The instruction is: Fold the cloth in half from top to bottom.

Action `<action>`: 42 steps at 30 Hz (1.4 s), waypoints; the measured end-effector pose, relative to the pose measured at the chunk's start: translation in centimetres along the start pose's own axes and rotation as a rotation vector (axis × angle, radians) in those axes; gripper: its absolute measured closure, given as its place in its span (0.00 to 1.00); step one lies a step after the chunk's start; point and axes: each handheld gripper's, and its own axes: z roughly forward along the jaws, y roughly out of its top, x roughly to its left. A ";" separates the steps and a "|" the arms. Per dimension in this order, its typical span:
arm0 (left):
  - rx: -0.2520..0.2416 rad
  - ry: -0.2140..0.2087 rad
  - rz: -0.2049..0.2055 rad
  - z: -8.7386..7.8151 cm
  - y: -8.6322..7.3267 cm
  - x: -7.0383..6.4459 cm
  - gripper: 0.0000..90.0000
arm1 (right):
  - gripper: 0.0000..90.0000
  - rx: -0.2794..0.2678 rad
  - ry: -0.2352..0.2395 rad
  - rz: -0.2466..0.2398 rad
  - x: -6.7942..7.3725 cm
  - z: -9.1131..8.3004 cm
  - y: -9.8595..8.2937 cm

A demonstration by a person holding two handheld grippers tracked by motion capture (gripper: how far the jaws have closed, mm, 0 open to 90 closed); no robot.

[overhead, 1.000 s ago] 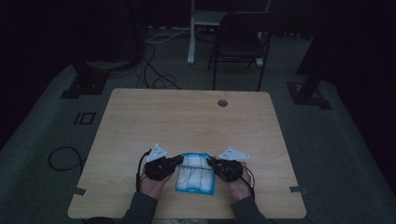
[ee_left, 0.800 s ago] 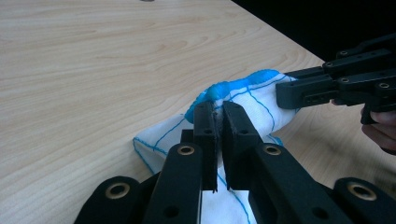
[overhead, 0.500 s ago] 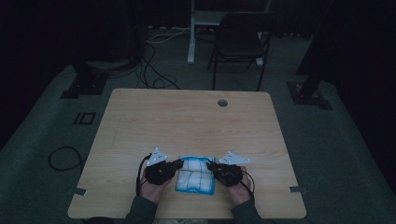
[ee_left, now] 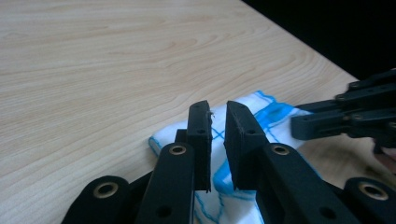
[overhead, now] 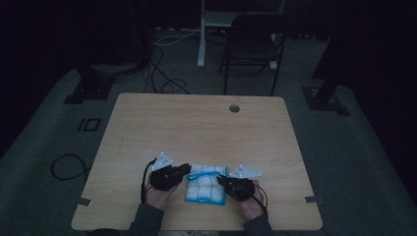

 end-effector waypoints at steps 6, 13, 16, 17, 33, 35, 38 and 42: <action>0.075 -0.002 0.006 1.8 -0.3 0.1 0.89 | 0.93 -0.001 0.003 0.001 0.0 -0.1 -0.2; 0.093 -0.015 0.016 1.8 -1.0 -0.2 0.89 | 0.82 -0.001 0.013 0.009 -0.1 -0.3 -0.6; 0.096 -0.018 0.018 1.7 -1.5 -0.4 0.89 | 0.76 -0.010 0.013 0.013 -0.3 -0.5 -0.6; 0.097 -0.020 0.016 1.6 -1.7 -0.5 0.89 | 0.75 -0.011 0.014 0.015 -0.3 -0.6 -0.5; 0.133 -0.041 0.028 1.7 -4.0 -1.2 0.89 | 0.64 -0.038 -0.019 0.040 -1.5 -1.6 -0.4; 0.132 -0.040 0.032 1.7 -4.1 -1.2 0.88 | 0.64 -0.045 -0.029 0.048 -1.7 -1.7 -0.4; 0.130 -0.038 0.038 1.5 -4.3 -1.3 0.88 | 0.64 -0.053 -0.045 0.069 -2.1 -2.0 -0.4; 0.127 -0.032 0.049 1.2 -4.6 -1.6 0.88 | 0.64 -0.046 -0.058 0.087 -2.5 -2.0 -0.7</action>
